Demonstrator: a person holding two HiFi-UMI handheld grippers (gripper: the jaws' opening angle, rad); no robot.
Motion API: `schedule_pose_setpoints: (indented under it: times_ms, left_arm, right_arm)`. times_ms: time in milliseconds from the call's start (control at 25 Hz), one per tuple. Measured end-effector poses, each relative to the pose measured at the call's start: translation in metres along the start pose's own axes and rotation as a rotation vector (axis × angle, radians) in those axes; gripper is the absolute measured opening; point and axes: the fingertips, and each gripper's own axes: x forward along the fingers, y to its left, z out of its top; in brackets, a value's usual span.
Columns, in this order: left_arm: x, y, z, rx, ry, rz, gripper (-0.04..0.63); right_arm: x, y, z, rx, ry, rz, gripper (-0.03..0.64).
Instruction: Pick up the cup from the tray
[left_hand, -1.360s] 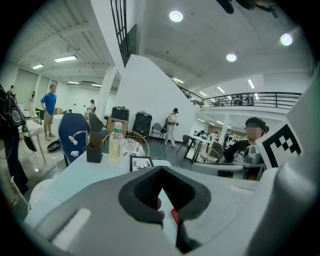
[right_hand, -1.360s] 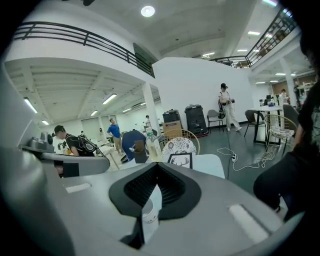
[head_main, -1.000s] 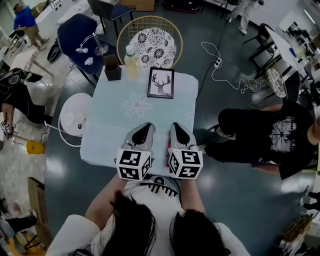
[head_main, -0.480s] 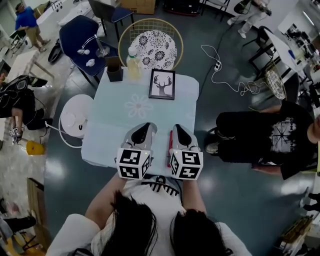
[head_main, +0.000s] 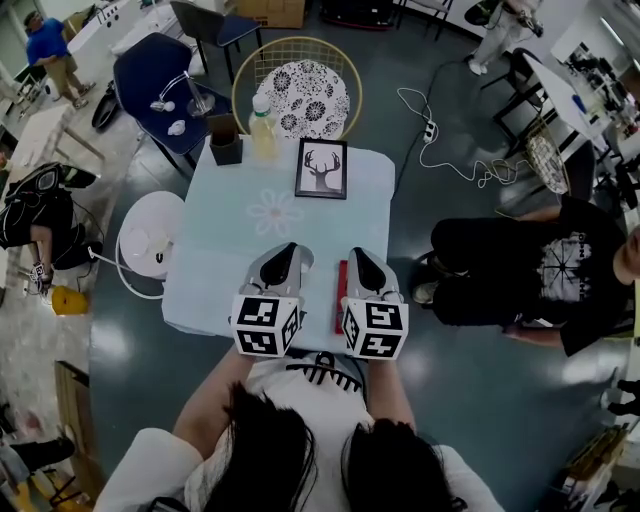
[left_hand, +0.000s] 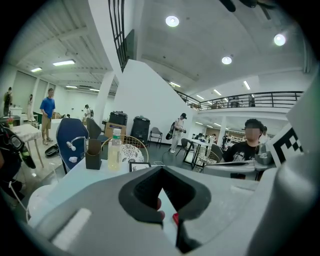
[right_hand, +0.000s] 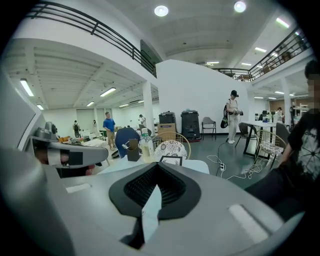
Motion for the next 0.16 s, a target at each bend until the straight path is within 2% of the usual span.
schedule_pose_setpoints:
  times_ms: [160]
  left_arm:
    - [0.0006, -0.0024, -0.0033, 0.004, 0.007, -0.005, 0.002]
  right_arm:
    - [-0.0014, -0.0013, -0.0040, -0.002, 0.005, -0.005, 0.023]
